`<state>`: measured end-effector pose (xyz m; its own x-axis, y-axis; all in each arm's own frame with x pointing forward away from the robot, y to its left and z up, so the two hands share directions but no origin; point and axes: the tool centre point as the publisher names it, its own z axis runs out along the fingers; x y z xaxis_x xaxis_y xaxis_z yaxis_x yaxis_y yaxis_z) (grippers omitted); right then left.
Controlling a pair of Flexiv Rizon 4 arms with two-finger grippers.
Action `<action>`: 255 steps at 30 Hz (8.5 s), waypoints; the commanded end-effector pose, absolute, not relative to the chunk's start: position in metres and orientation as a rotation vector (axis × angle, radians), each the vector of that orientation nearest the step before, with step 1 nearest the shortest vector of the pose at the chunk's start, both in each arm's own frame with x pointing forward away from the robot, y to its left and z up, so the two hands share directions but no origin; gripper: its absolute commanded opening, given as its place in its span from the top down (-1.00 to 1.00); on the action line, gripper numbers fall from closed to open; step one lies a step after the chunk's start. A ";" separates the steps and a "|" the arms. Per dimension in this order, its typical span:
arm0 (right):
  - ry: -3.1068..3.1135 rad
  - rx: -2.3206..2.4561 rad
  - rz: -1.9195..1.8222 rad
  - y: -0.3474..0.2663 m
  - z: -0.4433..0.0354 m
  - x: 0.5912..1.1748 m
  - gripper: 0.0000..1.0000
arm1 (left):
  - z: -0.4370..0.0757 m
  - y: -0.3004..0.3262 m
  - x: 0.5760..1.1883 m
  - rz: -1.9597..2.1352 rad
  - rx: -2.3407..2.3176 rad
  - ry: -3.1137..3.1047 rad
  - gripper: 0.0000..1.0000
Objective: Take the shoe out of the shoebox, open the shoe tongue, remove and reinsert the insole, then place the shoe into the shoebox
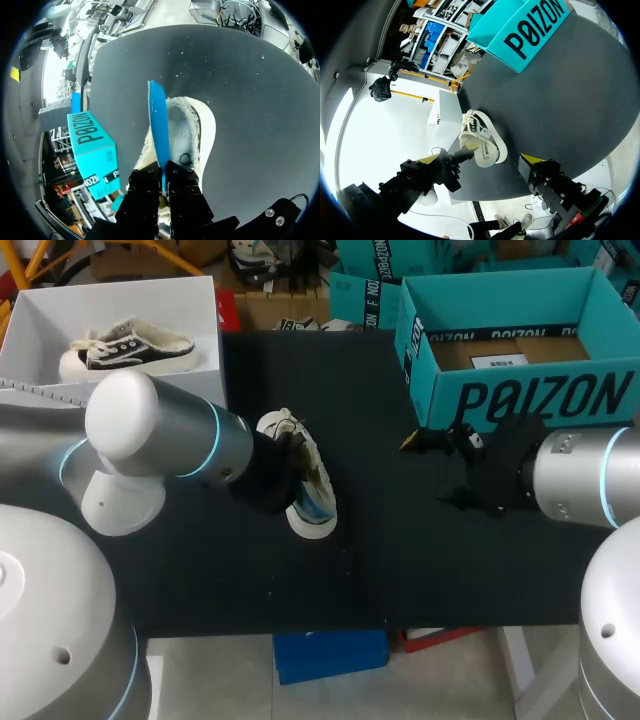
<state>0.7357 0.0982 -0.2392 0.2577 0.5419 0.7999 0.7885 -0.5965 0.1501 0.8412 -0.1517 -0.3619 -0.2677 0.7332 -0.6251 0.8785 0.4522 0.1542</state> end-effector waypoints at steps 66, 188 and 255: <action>-1.228 -2.224 -1.235 0.092 -0.240 0.734 -1.00 | -0.381 -0.130 0.881 -0.029 1.279 2.041 0.33; -1.228 -2.224 -1.235 0.092 -0.240 0.734 -1.00 | -0.361 -0.170 0.837 -0.442 1.195 2.027 1.00; -1.228 -2.224 -1.235 0.092 -0.240 0.734 -1.00 | -0.374 -0.143 0.851 -0.286 1.197 2.095 0.36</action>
<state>0.7357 0.0982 -0.2392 0.2577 0.5419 0.7999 0.7885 -0.5965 0.1501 0.8485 -0.1400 -0.3685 -0.3344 0.6707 -0.6620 0.8236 0.5495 0.1407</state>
